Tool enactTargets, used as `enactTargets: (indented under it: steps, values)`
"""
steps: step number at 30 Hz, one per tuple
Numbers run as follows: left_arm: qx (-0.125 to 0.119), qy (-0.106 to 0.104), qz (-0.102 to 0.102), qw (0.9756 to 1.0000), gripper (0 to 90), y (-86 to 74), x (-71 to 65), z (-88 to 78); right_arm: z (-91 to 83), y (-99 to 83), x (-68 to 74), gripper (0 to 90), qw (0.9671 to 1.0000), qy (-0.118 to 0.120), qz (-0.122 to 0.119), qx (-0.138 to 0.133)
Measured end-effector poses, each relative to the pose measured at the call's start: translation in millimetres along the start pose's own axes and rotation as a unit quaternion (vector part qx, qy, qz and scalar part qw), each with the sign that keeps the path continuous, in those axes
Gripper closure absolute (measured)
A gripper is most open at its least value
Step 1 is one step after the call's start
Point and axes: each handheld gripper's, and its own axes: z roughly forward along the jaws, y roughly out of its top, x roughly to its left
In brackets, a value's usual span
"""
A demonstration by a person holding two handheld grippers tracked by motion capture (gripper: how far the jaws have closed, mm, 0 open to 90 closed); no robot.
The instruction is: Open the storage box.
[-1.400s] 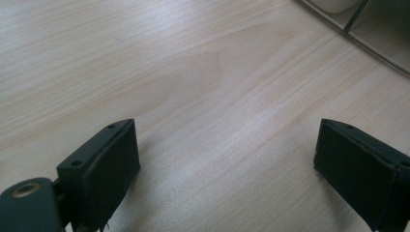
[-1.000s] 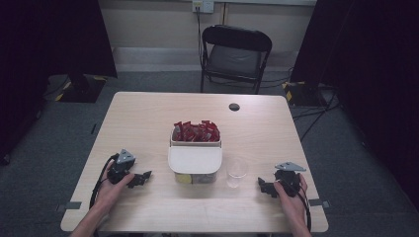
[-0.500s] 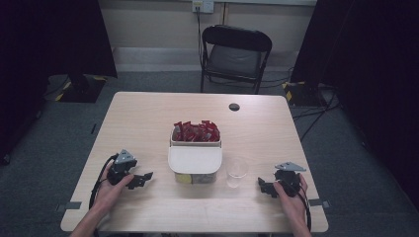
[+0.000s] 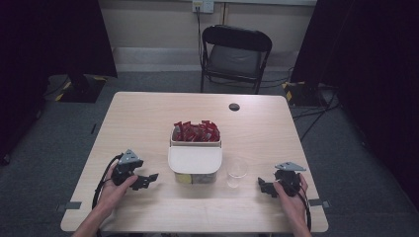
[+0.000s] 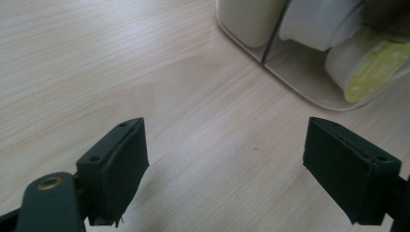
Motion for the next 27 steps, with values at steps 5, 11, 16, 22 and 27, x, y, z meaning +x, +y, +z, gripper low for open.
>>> enactTargets:
  steps: [5,11,16,22,27]
  values:
    - [-0.008,-0.009,0.003,0.9999,15.8,2.7,-5.9,-0.9,0.0,0.0,0.0,1.6,1.0,0.0,0.0,0.0]
    - [-0.013,-0.022,0.003,0.9997,15.9,5.3,-12.1,-1.5,0.0,0.0,0.0,1.6,1.0,0.0,0.0,0.0]
    - [-0.014,-0.03,0.011,0.9994,15.7,8.2,-17.3,-1.9,0.0,0.0,0.0,1.6,1.0,0.0,0.0,0.0]
    - [-0.011,-0.041,0.015,0.999,15.8,10.7,-23.9,-0.2,0.0,0.0,0.0,1.6,1.0,0.0,0.0,0.0]
    - [-0.018,-0.047,0.015,0.9986,15.7,13.4,-27.5,0.2,0.1,0.0,0.0,1.6,1.0,-0.001,0.0,0.0]
